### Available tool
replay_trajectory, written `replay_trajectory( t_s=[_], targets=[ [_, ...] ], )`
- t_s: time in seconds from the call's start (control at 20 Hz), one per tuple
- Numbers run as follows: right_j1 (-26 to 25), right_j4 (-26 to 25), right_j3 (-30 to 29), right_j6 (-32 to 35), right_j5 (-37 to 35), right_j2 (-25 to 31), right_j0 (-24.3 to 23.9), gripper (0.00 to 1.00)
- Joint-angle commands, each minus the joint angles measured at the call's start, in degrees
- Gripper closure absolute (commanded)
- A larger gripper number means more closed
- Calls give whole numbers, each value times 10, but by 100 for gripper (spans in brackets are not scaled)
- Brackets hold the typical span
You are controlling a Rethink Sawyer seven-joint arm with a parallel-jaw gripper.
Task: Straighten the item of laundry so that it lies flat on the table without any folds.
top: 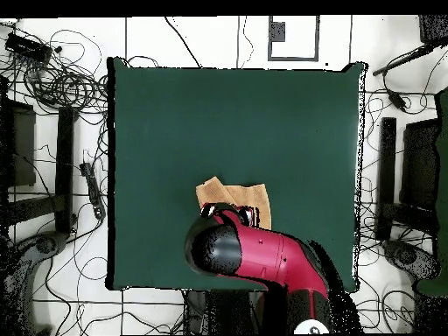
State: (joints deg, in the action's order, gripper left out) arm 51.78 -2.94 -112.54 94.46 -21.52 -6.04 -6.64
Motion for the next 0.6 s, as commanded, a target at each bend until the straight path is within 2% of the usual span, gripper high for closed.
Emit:
replay_trajectory(
  t_s=[0.05, 0.6],
  targets=[
    [-24, -23, -20, 42, -1, 55, 5, 100],
    [-24, -20, -19, 46, -2, 53, 6, 100]
  ],
)
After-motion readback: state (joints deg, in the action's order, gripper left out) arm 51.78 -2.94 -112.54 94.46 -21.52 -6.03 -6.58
